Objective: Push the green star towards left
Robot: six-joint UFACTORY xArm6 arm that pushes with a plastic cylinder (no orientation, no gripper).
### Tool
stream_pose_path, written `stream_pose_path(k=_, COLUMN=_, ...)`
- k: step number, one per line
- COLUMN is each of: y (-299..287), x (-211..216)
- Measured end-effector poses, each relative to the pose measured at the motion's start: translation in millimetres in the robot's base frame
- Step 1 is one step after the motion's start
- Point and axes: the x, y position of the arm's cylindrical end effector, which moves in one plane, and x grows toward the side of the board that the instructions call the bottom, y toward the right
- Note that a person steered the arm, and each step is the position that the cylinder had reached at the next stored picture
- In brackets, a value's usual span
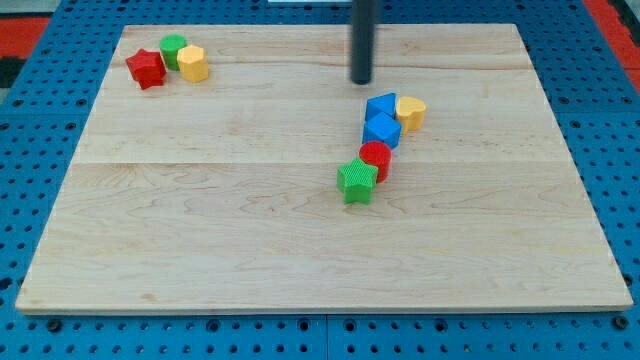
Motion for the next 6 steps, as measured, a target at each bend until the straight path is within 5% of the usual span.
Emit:
stream_pose_path(k=1, y=55.1, x=29.6)
stream_pose_path(k=4, y=-2.8, x=168.4)
stream_pose_path(k=6, y=-92.1, x=164.4)
